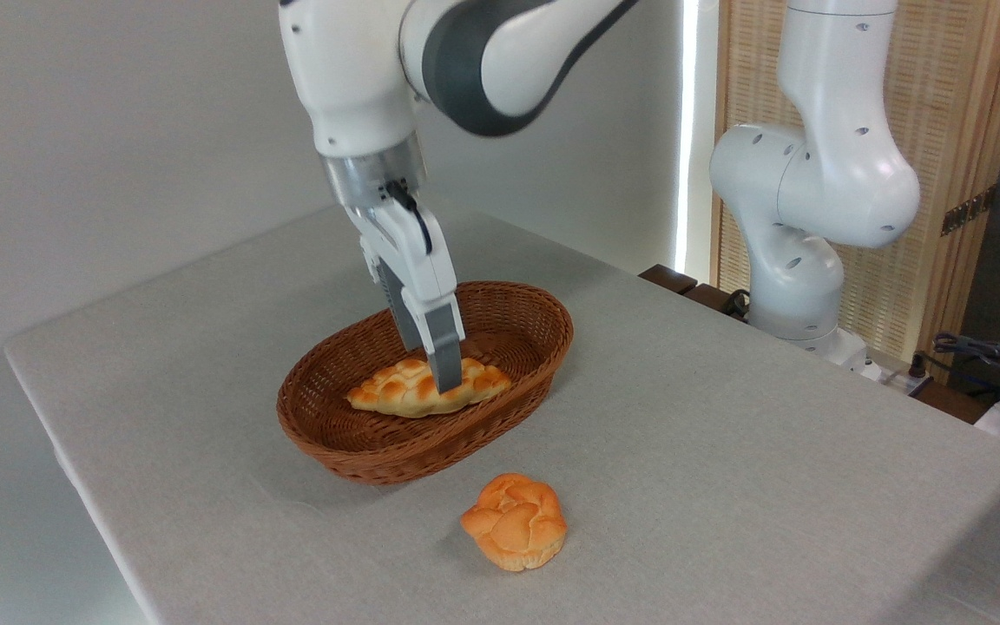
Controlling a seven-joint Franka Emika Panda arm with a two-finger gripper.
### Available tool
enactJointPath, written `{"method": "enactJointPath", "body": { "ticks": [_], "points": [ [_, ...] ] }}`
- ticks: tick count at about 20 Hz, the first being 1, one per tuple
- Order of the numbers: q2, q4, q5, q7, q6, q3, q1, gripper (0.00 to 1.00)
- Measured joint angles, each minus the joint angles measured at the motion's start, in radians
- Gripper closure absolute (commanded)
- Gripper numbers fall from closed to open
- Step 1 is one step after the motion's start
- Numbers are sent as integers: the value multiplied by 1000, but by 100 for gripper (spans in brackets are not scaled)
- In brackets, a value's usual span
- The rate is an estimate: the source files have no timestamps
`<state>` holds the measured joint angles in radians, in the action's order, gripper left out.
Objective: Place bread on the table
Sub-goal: 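Lower the open gripper onto the braided bread roll in the basket, then close the gripper on the braided bread roll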
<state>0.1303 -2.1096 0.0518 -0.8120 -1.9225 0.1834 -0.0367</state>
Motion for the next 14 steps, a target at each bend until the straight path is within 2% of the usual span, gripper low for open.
{"method": "enactJointPath", "body": {
  "ticks": [3, 7, 8, 10, 11, 12, 14],
  "points": [
    [-2, -66, -17, 0, -54, 23, -1, 0],
    [-4, -94, -57, -11, -68, 32, -6, 2],
    [-6, -95, -70, -11, -68, 34, -9, 15],
    [-14, -95, -85, -11, -69, 35, -14, 34],
    [-17, -95, -87, -11, -70, 35, -15, 36],
    [-19, -95, -88, -11, -70, 35, -15, 46],
    [-26, -95, -88, -11, -70, 35, -15, 56]
  ]
}}
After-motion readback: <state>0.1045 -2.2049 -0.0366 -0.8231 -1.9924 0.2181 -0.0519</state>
